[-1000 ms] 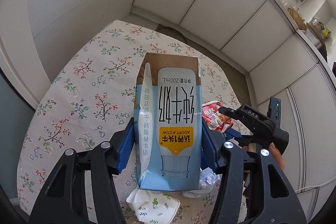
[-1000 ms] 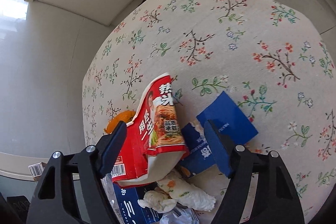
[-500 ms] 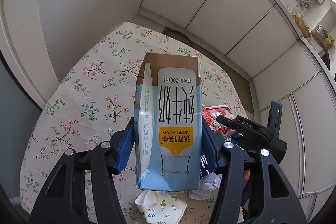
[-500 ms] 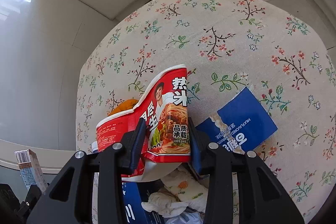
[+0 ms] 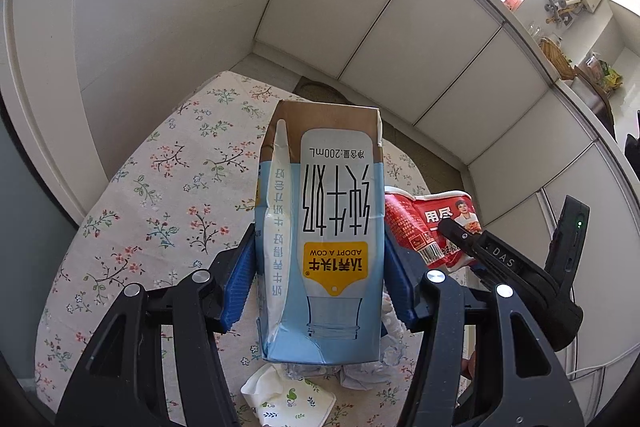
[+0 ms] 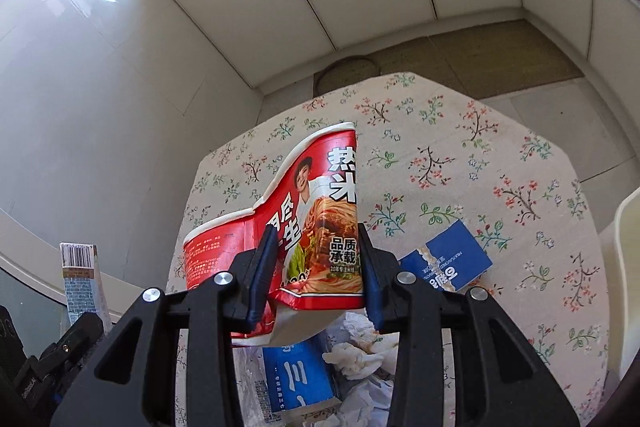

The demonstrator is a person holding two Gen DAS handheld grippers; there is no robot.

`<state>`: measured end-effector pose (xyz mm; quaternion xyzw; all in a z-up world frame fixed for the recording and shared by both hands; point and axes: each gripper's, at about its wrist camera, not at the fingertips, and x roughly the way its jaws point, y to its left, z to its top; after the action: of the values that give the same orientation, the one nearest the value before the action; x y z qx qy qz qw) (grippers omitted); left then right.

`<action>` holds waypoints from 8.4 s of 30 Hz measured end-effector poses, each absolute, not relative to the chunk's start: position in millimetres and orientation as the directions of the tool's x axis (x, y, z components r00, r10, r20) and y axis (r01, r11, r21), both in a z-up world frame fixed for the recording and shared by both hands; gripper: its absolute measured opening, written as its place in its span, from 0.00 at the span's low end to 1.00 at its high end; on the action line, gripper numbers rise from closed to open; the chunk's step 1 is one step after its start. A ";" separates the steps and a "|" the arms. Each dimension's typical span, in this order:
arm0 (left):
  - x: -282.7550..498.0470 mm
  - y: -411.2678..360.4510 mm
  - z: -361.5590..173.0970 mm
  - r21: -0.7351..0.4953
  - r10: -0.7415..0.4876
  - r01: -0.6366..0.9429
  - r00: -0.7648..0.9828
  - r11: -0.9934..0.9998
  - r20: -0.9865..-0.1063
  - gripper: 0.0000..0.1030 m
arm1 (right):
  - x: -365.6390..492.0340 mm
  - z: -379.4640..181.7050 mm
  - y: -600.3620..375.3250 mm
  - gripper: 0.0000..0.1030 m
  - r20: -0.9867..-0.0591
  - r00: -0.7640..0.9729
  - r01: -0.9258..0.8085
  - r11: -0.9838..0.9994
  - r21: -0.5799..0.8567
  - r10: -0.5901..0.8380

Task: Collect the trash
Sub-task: 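Carry the noodle cup and milk carton with both tools toward the white bin, then open the right tool over the bin while the left tool releases the carton, then move both open tools back over the table, then grasp the plastic bottle with the left tool while the right tool grasps the blue box, then carry the bottle and blue box with both tools to the white bin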

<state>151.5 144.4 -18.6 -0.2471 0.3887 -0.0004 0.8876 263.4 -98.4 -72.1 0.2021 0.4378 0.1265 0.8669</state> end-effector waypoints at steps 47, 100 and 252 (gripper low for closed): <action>126.0 -122.1 13.0 -0.304 -0.415 0.297 0.776 0.905 -0.476 0.53 | 102.3 0.5 -335.1 0.38 -0.428 0.806 0.460 0.888 0.020 -0.408; 153.5 -294.3 -80.5 -0.273 -0.487 0.427 0.547 0.862 -0.681 0.86 | 44.1 -65.6 -461.4 0.88 -0.575 0.564 0.691 0.720 -0.065 -0.593; 183.2 137.4 -120.9 -0.316 -0.187 -0.189 0.496 0.930 -0.848 0.17 | 217.3 -86.4 -79.7 0.54 -0.839 0.437 -0.175 0.945 0.275 0.325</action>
<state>183.2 137.4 -120.9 -0.1872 0.5018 0.0006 0.8445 217.3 -79.7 -86.4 0.0736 0.5094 0.1480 0.8445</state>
